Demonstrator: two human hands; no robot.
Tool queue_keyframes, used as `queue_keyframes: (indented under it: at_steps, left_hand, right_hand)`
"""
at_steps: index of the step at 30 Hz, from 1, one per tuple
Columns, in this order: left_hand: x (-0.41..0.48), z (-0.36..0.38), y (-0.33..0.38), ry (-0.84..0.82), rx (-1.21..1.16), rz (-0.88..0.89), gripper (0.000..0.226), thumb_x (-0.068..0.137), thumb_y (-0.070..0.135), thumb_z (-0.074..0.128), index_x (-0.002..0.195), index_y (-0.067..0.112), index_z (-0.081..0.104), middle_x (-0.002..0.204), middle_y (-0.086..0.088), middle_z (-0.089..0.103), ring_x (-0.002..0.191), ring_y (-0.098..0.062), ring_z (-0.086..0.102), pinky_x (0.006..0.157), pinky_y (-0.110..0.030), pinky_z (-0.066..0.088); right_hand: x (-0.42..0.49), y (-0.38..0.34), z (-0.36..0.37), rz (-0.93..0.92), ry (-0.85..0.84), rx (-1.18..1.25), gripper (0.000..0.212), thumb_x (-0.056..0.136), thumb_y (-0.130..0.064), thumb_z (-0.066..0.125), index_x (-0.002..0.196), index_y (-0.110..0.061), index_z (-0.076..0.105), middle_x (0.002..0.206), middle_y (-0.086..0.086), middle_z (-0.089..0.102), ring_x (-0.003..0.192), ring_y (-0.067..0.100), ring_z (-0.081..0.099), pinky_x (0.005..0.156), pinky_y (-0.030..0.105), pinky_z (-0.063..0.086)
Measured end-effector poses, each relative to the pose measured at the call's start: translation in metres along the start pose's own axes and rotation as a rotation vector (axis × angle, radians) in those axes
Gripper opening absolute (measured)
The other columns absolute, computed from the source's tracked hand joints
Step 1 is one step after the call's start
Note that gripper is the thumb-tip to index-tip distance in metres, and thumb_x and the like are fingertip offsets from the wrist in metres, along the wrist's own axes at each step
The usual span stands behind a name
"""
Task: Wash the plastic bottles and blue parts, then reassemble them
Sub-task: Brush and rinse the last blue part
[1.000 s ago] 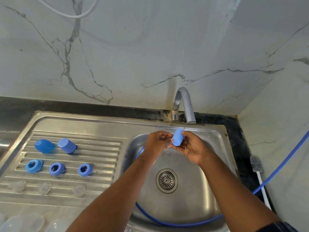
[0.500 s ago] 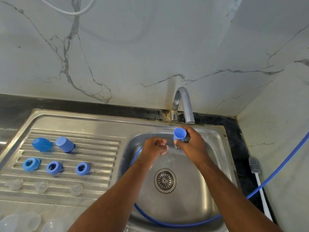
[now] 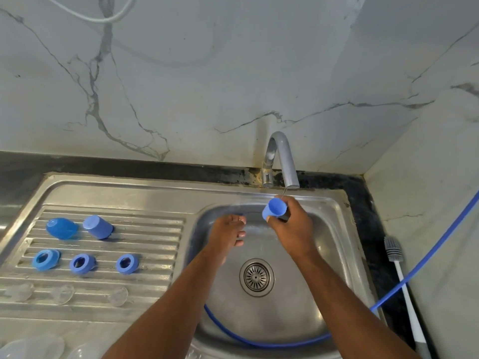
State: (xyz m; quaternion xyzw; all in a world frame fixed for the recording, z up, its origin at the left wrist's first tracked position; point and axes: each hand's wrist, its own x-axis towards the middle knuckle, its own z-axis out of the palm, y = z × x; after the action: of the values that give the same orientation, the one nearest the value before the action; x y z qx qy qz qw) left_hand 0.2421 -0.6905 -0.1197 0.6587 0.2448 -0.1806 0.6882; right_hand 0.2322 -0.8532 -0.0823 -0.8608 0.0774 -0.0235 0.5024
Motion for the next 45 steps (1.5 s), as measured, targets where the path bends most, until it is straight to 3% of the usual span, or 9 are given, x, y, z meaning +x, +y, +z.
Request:
queue_keyframes:
  at_steps: [5, 11, 15, 19, 30, 34, 37, 43, 45]
  left_hand:
    - [-0.002, -0.004, -0.006, -0.028, -0.004, -0.014, 0.008, 0.101, 0.013, 0.057, 0.097, 0.017, 0.063, 0.098, -0.010, 0.055, 0.082, -0.022, 0.054, 0.061, -0.026, 0.046]
    - [-0.004, -0.008, -0.009, -0.063, 0.004, -0.031, 0.006, 0.102, 0.012, 0.056, 0.103, 0.014, 0.062, 0.098, -0.010, 0.058, 0.079, -0.022, 0.054, 0.060, -0.026, 0.044]
    - [-0.004, -0.010, -0.005, -0.088, -0.023, -0.043, 0.008, 0.102, 0.011, 0.056, 0.106, 0.012, 0.063, 0.099, -0.010, 0.059, 0.077, -0.021, 0.054, 0.061, -0.026, 0.044]
    - [-0.005, -0.009, -0.006, -0.086, -0.018, -0.066, 0.009, 0.101, 0.013, 0.057, 0.107, 0.012, 0.063, 0.098, -0.009, 0.061, 0.077, -0.021, 0.055, 0.061, -0.026, 0.045]
    - [-0.006, 0.020, 0.023, -0.302, -0.303, -0.089, 0.042, 0.102, 0.040, 0.058, 0.116, 0.002, 0.069, 0.093, -0.011, 0.073, 0.082, -0.022, 0.072, 0.080, -0.037, 0.062]
    - [-0.001, 0.039, 0.024, -0.298, -0.172, -0.021, 0.026, 0.099, 0.008, 0.062, 0.121, -0.006, 0.064, 0.117, -0.023, 0.071, 0.089, -0.021, 0.072, 0.075, -0.027, 0.062]
    - [0.004, 0.039, 0.018, -0.198, -0.082, -0.010, 0.025, 0.094, -0.012, 0.056, 0.119, -0.012, 0.061, 0.113, -0.027, 0.068, 0.085, -0.027, 0.071, 0.067, -0.024, 0.062]
    - [0.014, 0.041, 0.007, -0.201, 0.320, 0.113, 0.016, 0.079, -0.006, 0.071, 0.094, -0.003, 0.076, 0.086, -0.023, 0.075, 0.080, -0.034, 0.074, 0.080, -0.045, 0.063]
    - [0.016, 0.042, 0.012, -0.199, 0.439, 0.196, 0.015, 0.075, 0.000, 0.073, 0.087, 0.006, 0.078, 0.077, -0.015, 0.075, 0.070, -0.022, 0.070, 0.074, -0.034, 0.060]
  right_hand:
    - [-0.004, 0.005, 0.002, 0.039, -0.052, -0.043, 0.037, 0.082, -0.008, 0.077, 0.113, -0.024, 0.065, 0.098, -0.012, 0.067, 0.091, 0.003, 0.065, 0.083, 0.020, 0.054]
    - [-0.001, -0.002, 0.004, 0.022, -0.039, -0.060, 0.044, 0.083, -0.004, 0.073, 0.122, -0.020, 0.063, 0.103, -0.010, 0.067, 0.095, 0.007, 0.065, 0.084, 0.019, 0.051]
    - [0.006, -0.008, 0.000, 0.005, 0.061, 0.041, 0.037, 0.084, -0.008, 0.075, 0.115, -0.025, 0.063, 0.099, -0.015, 0.066, 0.090, -0.004, 0.061, 0.069, 0.003, 0.042]
    - [0.003, -0.009, 0.003, 0.068, -0.035, -0.020, 0.037, 0.082, -0.004, 0.074, 0.114, -0.020, 0.064, 0.098, -0.009, 0.066, 0.095, 0.014, 0.065, 0.068, 0.008, 0.041]
    - [0.013, -0.005, 0.003, -0.041, -0.069, 0.003, 0.041, 0.086, 0.004, 0.065, 0.116, -0.023, 0.067, 0.108, -0.018, 0.068, 0.096, -0.014, 0.059, 0.078, 0.000, 0.040]
    - [0.014, 0.003, -0.005, 0.013, -0.224, 0.130, 0.047, 0.090, 0.011, 0.057, 0.120, -0.021, 0.073, 0.143, -0.010, 0.056, 0.127, 0.004, 0.054, 0.107, 0.022, 0.045]
    - [0.013, 0.010, -0.009, 0.164, -0.042, 0.436, 0.038, 0.091, 0.011, 0.054, 0.109, -0.014, 0.075, 0.122, 0.001, 0.072, 0.115, 0.019, 0.067, 0.098, 0.042, 0.056]
    - [0.016, 0.028, 0.001, 0.398, -0.157, 0.496, 0.020, 0.099, -0.017, 0.064, 0.116, -0.008, 0.068, 0.118, 0.018, 0.070, 0.107, 0.027, 0.071, 0.087, 0.037, 0.060]
    - [0.020, 0.029, 0.000, 0.367, -0.110, 0.513, 0.021, 0.095, -0.011, 0.068, 0.115, -0.012, 0.068, 0.118, 0.016, 0.070, 0.108, 0.028, 0.069, 0.088, 0.039, 0.060]
